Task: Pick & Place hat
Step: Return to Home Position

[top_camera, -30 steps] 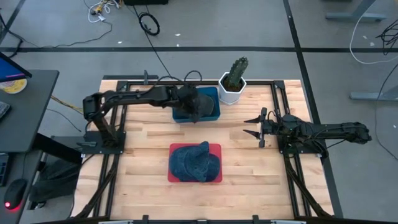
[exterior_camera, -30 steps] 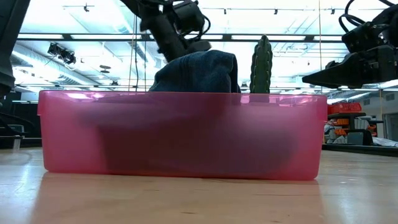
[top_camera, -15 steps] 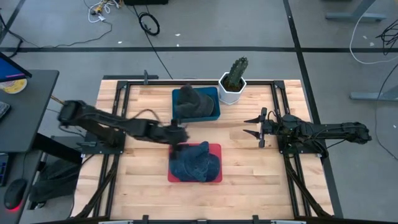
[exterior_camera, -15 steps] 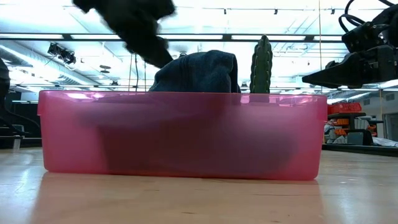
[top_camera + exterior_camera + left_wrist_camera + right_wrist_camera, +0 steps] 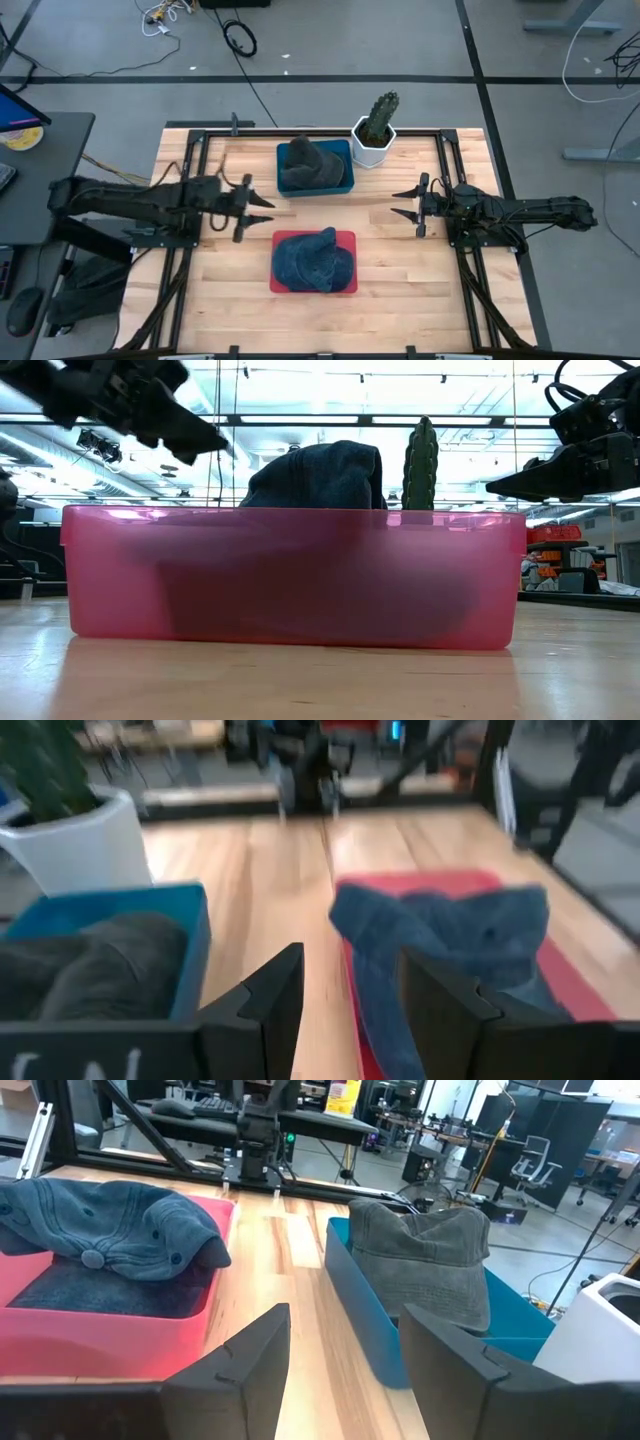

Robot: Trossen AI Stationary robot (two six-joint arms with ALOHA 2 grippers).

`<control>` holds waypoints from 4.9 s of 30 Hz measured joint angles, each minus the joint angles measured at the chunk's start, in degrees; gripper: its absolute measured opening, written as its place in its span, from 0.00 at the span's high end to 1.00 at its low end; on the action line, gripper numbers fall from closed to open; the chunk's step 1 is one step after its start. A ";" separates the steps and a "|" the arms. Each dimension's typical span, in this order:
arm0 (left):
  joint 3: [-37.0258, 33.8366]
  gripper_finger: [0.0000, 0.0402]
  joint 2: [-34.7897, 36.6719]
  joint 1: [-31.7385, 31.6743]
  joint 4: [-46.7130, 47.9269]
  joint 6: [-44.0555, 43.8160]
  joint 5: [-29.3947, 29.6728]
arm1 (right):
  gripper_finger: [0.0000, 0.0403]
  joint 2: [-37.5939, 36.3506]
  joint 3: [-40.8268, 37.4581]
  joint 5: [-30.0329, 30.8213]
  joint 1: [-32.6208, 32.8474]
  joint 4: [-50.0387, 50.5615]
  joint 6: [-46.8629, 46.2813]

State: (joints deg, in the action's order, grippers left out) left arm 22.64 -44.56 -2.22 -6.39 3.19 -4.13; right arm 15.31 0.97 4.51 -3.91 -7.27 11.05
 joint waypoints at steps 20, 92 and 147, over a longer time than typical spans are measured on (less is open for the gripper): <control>-18.11 0.59 31.72 -1.15 -8.36 -5.62 10.95 | 0.52 -0.01 0.00 0.00 -0.01 0.05 0.00; -22.17 0.59 43.46 -1.03 3.73 -1.50 6.66 | 0.52 0.00 0.00 0.00 -0.01 0.03 0.00; -22.19 0.59 43.46 -1.03 3.66 -1.52 6.62 | 0.52 0.00 0.00 0.00 0.01 0.03 0.00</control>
State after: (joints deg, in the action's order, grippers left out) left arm 0.45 -1.10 -3.26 -2.73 1.67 2.49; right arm 15.31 0.97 4.51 -3.90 -7.25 11.05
